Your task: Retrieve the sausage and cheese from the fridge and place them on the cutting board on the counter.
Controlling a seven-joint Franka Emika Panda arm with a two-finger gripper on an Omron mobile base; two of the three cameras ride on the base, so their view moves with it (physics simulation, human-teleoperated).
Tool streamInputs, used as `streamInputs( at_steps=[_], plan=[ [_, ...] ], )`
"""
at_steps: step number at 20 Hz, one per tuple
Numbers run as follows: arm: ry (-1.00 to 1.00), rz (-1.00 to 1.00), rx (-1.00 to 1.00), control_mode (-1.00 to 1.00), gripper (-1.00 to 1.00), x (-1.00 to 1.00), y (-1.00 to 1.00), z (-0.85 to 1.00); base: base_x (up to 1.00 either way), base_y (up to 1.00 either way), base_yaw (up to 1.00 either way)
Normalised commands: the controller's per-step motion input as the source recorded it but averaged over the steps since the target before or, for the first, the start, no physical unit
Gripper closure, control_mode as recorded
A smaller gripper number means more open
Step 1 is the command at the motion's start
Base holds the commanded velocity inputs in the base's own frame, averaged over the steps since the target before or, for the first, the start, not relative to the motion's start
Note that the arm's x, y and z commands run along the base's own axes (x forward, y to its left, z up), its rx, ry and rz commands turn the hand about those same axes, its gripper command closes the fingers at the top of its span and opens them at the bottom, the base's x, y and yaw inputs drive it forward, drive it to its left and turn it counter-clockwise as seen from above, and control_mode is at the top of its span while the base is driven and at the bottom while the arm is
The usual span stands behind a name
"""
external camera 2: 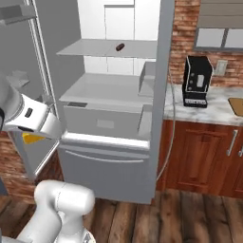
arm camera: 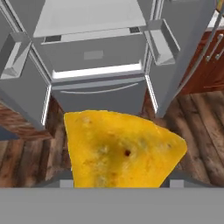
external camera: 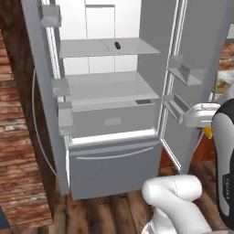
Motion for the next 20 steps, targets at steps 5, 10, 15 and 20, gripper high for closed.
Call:
streamInputs(
  at_steps=[5, 10, 15, 20],
  plan=[
    [0.0, 0.0, 0.0, 1.0, 1.0, 0.0, 0.0, 0.0, -0.03, -0.97, -0.11],
    [0.0, 0.0, 0.0, 1.0, 1.0, 0.0, 0.0, 0.0, -0.09, -1.0, -0.09],
    [0.0, 0.0, 0.0, 1.0, 1.0, 0.0, 0.0, 0.0, -0.05, -1.0, -0.04],
    [0.0, 0.0, 0.0, 1.0, 1.0, 0.0, 0.0, 0.0, 0.36, -1.0, 0.0]
  ],
)
